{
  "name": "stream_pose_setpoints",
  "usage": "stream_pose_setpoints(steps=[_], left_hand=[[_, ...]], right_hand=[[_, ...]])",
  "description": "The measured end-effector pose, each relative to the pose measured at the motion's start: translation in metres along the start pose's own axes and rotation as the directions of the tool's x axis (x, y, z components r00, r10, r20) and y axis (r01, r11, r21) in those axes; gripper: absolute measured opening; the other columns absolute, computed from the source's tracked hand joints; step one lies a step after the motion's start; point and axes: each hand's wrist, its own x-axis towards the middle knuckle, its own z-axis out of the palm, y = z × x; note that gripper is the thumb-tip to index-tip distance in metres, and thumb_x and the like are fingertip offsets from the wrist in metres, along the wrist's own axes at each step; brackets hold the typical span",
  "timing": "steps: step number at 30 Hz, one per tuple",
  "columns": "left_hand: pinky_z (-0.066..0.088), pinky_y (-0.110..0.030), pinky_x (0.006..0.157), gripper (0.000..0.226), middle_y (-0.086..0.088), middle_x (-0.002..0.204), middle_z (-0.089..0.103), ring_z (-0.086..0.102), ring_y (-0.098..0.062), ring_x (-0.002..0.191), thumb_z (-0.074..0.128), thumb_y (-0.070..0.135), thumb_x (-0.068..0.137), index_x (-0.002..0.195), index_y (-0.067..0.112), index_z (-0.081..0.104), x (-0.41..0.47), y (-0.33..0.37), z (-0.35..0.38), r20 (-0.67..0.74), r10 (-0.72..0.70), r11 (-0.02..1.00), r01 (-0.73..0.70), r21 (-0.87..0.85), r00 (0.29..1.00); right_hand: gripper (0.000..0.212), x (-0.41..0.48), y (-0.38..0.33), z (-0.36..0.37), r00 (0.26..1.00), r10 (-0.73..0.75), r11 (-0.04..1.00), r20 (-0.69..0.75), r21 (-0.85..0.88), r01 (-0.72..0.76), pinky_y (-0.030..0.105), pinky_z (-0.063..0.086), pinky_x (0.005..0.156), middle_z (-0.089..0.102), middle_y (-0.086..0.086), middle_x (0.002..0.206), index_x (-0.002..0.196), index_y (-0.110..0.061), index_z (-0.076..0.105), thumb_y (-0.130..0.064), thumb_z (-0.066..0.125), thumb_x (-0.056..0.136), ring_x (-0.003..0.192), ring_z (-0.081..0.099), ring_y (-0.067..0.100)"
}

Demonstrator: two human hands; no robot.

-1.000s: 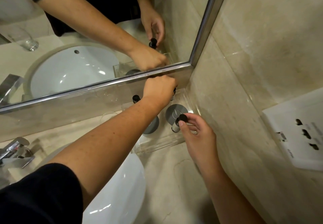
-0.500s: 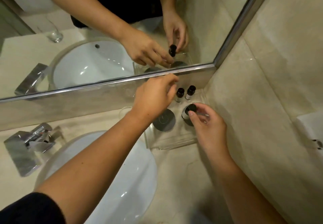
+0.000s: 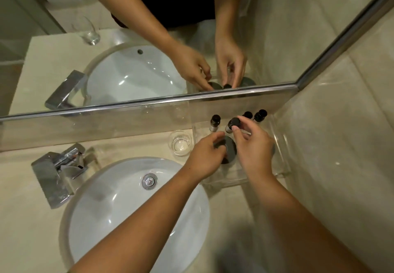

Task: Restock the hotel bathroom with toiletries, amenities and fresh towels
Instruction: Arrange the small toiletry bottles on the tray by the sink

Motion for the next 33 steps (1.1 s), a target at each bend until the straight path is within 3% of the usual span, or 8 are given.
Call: stream_pose_setpoints(steps=[3, 8, 13, 16, 18, 27, 30, 33], left_hand=[[0.045, -0.032, 0.112, 0.055, 0.000, 0.151, 0.057, 0.053, -0.010, 0.135, 0.048, 0.008, 0.101, 0.154, 0.022, 0.048, 0.004, -0.003, 0.002, 0.016, -0.005, 1.000, 0.006, -0.030, 1.000], [0.048, -0.036, 0.111, 0.061, 0.004, 0.146, 0.060, 0.060, -0.007, 0.126, 0.046, 0.011, 0.098, 0.155, 0.030, 0.046, 0.014, -0.007, 0.008, 0.048, -0.013, 0.998, 0.016, -0.054, 0.999], [0.052, -0.036, 0.103, 0.061, 0.004, 0.132, 0.068, 0.065, -0.012, 0.112, 0.045, 0.011, 0.099, 0.155, 0.034, 0.044, 0.020, -0.008, 0.012, 0.044, -0.007, 0.999, 0.009, -0.046, 0.999], [0.053, -0.031, 0.100, 0.059, 0.005, 0.125, 0.071, 0.066, -0.012, 0.106, 0.043, 0.011, 0.101, 0.155, 0.034, 0.045, 0.022, -0.007, 0.012, 0.042, -0.006, 0.998, 0.009, -0.057, 0.999], [0.051, -0.028, 0.098, 0.058, 0.004, 0.125, 0.071, 0.065, -0.009, 0.102, 0.042, 0.010, 0.101, 0.155, 0.031, 0.046, 0.023, -0.004, 0.012, 0.036, -0.003, 0.998, 0.005, -0.063, 0.999], [0.052, -0.032, 0.102, 0.053, 0.011, 0.130, 0.069, 0.064, -0.004, 0.113, 0.044, 0.020, 0.099, 0.150, 0.034, 0.050, 0.022, -0.006, 0.012, 0.017, 0.026, 1.000, -0.025, -0.018, 1.000], [0.051, -0.024, 0.098, 0.053, 0.009, 0.133, 0.068, 0.063, -0.003, 0.113, 0.046, 0.017, 0.100, 0.151, 0.032, 0.050, 0.013, -0.008, 0.009, 0.001, 0.068, 0.998, -0.068, 0.015, 0.998], [0.048, -0.028, 0.107, 0.048, 0.007, 0.144, 0.062, 0.060, -0.008, 0.126, 0.049, 0.022, 0.103, 0.151, 0.027, 0.050, -0.003, -0.014, 0.002, -0.041, 0.131, 0.989, -0.127, 0.078, 0.991]], right_hand=[[0.035, 0.003, 0.000, 0.007, 1.000, -0.021, 0.999, 0.022, -0.045, 0.022, 0.010, 0.053, 0.086, 0.076, -0.002, 0.113, 0.133, -0.017, 0.069, -0.017, 0.070, 0.097, 0.098, 0.071, 0.004], [0.034, 0.011, 0.002, 0.014, 0.999, -0.006, 0.994, 0.041, -0.110, 0.010, -0.003, 0.043, 0.077, 0.076, 0.003, 0.112, 0.134, -0.015, 0.068, -0.018, 0.067, 0.099, 0.094, 0.068, 0.004], [0.039, 0.014, -0.001, 0.018, 0.999, -0.010, 0.990, 0.033, -0.137, 0.015, 0.024, 0.054, 0.098, 0.075, 0.003, 0.117, 0.139, -0.016, 0.064, -0.021, 0.066, 0.100, 0.106, 0.071, 0.012], [0.043, 0.015, -0.002, 0.018, 0.999, 0.011, 0.988, 0.051, -0.155, -0.003, -0.001, 0.040, 0.085, 0.075, 0.003, 0.120, 0.144, -0.015, 0.059, -0.020, 0.064, 0.101, 0.105, 0.069, 0.007], [0.046, 0.015, -0.003, 0.018, 0.998, 0.012, 0.988, 0.061, -0.156, -0.003, -0.009, 0.034, 0.074, 0.074, 0.005, 0.120, 0.147, -0.016, 0.056, -0.017, 0.063, 0.102, 0.098, 0.063, 0.001], [0.049, 0.009, -0.006, 0.014, 0.995, -0.054, 0.981, 0.085, -0.183, 0.069, -0.009, 0.033, 0.076, 0.074, 0.007, 0.103, 0.148, -0.018, 0.055, -0.011, 0.063, 0.100, 0.087, 0.059, 0.003], [0.048, 0.003, -0.010, 0.008, 0.994, -0.076, 0.985, 0.073, -0.152, 0.087, -0.008, 0.035, 0.078, 0.074, 0.005, 0.105, 0.146, -0.018, 0.057, -0.010, 0.064, 0.099, 0.089, 0.062, 0.003], [0.045, -0.011, -0.013, -0.001, 0.990, -0.119, 0.985, 0.073, -0.120, 0.127, -0.001, 0.042, 0.086, 0.074, 0.003, 0.113, 0.143, -0.019, 0.061, -0.012, 0.065, 0.099, 0.099, 0.067, 0.007]])
